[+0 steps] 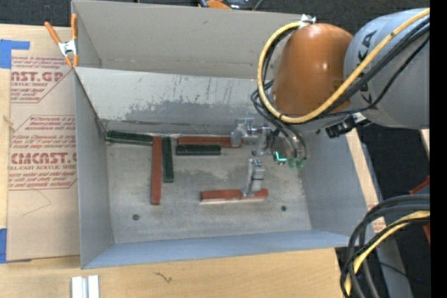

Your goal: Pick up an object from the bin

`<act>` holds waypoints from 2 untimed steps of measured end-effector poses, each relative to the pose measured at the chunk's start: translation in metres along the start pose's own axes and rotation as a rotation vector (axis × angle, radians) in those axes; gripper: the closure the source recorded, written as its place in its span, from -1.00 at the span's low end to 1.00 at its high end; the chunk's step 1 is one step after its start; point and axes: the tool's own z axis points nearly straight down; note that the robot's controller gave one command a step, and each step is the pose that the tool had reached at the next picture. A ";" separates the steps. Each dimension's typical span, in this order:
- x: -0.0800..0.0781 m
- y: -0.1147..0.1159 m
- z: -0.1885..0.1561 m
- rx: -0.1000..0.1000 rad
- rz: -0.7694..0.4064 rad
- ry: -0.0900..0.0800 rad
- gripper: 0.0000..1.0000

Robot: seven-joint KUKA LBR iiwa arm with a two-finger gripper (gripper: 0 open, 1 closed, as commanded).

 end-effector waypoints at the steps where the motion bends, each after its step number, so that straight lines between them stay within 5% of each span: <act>1: 0.039 -0.015 0.112 0.000 0.055 0.004 -1.00; 2: 0.036 -0.015 0.107 -0.001 0.055 -0.006 1.00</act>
Offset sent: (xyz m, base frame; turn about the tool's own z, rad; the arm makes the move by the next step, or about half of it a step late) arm -0.0366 -0.0161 -0.1066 0.0559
